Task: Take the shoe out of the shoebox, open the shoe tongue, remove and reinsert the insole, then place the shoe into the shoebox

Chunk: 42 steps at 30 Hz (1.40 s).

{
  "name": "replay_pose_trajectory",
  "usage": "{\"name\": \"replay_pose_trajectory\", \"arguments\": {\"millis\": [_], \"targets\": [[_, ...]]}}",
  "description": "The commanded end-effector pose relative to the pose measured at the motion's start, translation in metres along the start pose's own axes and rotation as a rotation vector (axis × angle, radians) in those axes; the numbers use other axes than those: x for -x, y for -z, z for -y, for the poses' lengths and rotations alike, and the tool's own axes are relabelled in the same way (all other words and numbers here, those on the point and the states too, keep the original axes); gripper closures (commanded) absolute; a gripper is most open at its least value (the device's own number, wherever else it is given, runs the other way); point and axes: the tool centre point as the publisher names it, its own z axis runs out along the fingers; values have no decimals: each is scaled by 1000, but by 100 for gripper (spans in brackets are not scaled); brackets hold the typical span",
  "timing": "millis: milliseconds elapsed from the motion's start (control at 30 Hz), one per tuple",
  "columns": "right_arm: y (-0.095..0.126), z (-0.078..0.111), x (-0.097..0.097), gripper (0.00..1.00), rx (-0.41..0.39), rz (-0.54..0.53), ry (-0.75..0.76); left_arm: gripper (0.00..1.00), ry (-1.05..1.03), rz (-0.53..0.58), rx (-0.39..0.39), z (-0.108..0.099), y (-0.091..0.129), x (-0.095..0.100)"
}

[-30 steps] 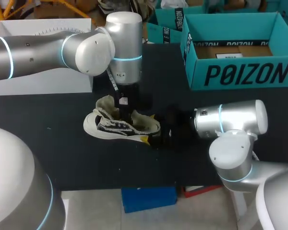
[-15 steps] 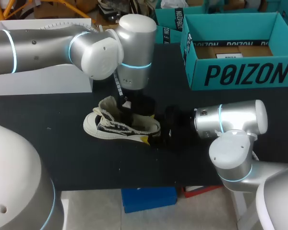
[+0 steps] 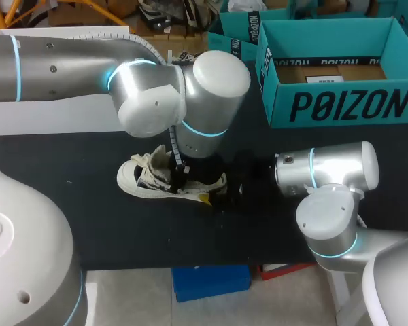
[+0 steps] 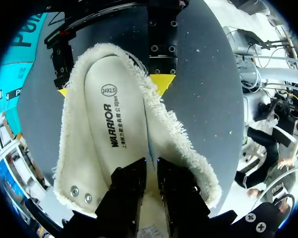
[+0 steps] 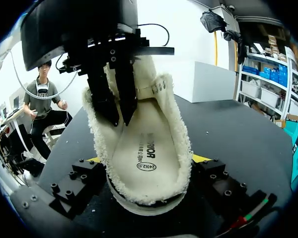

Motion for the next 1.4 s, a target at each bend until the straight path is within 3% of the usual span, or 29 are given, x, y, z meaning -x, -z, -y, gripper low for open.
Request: {"name": "replay_pose_trajectory", "arguments": {"millis": [33,233,400,600,833,1133,1200,1267,1400], "targets": [[-15,9,3,100,7,11,-3,90,21,216,-12,-11,-15,-19],[-15,9,3,100,7,11,-3,81,30,294,21,-18,-40,-12],[-15,9,3,100,7,11,-3,80,64,372,29,-24,-60,-4],[-15,9,3,100,7,11,-3,78,116,461,9,-36,-64,13],[-15,9,3,100,7,11,-3,79,120,520,20,-29,-80,32],[-15,9,3,100,7,11,-3,79,144,541,-32,-26,-81,58],[-15,9,3,100,7,11,-3,83,132,530,-46,-24,-81,60],[-15,9,3,100,7,11,-3,100,108,517,-58,-23,-79,60],[-15,9,3,100,7,11,-3,100,52,472,-102,-26,-68,51]]}}
